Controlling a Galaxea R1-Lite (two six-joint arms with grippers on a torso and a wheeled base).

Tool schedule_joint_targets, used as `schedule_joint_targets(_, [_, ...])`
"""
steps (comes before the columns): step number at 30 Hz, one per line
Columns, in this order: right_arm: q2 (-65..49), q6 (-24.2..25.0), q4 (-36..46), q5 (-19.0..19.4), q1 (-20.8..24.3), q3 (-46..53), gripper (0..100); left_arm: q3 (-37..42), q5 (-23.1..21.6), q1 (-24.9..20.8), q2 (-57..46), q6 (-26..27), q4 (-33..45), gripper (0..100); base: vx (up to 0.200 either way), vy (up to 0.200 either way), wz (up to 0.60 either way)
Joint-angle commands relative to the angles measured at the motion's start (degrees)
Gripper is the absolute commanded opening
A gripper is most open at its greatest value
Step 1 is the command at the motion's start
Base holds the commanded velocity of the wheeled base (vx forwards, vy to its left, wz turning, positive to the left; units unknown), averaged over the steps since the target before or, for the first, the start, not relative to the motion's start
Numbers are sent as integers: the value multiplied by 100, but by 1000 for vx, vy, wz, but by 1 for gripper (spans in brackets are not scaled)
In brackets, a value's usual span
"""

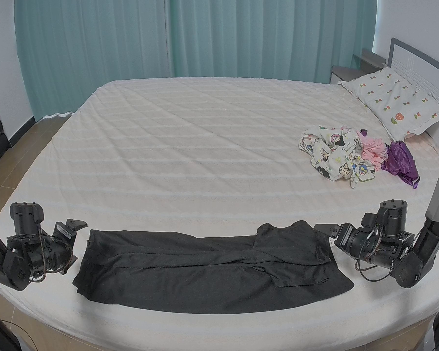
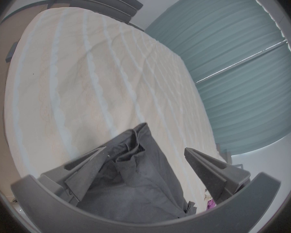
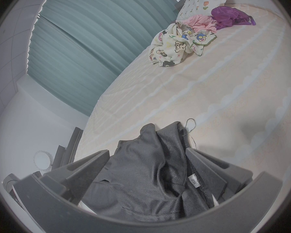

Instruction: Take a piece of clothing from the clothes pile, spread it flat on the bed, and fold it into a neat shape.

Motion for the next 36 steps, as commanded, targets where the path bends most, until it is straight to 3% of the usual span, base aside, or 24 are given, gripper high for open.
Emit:
schedule_joint_targets(1, [24,4,-8,-1,9,-4,100,-481,292,-592,-27,-49,582,100,0,0,0])
schedule_joint_targets(13, [42,4,-8,-1,44,14,100,-516,987,-996,869,-93,538,100,0,0,0])
schedule_joint_targets(27, [-55,-5,-8,-19,62,32,100,-815,1048,-1014,957,-268,538,100,0,0,0])
schedule_joint_targets(28, [-99,-5,-8,-19,62,40,100,-815,1048,-1014,975,-268,538,0,0,0,0])
schedule_joint_targets(36, [-556,-31,80,-230,70,32,100,-824,1066,-742,904,-277,538,0,0,0,0])
